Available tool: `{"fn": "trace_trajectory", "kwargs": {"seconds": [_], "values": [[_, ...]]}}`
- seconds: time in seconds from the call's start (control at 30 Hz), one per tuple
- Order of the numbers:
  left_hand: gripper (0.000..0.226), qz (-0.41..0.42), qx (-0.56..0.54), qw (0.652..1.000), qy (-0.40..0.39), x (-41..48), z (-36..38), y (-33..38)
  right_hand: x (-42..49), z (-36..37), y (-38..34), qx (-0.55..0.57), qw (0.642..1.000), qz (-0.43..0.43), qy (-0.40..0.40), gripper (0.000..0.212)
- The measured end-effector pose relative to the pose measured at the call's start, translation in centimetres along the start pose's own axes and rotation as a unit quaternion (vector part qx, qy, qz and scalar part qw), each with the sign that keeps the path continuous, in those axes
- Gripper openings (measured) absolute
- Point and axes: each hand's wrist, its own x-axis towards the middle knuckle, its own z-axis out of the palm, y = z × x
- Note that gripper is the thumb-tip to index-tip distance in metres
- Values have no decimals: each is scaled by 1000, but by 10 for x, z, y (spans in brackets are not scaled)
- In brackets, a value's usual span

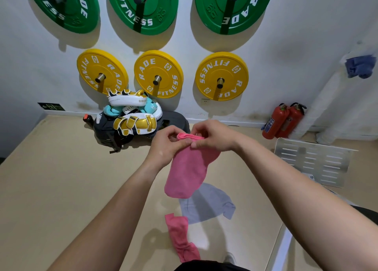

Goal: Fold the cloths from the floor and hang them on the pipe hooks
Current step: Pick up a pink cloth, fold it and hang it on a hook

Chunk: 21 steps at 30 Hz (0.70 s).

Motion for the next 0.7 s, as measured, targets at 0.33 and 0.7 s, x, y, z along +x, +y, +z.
{"fn": "trace_trajectory", "kwargs": {"seconds": [0.33,0.7], "values": [[39,-75,-46,994,-61,-11,6,-30,17,-43,-38,40,997,-64,22,13],[43,-134,-50,989,-27,-20,9,-56,15,-60,-10,-54,967,25,247,10]]}}
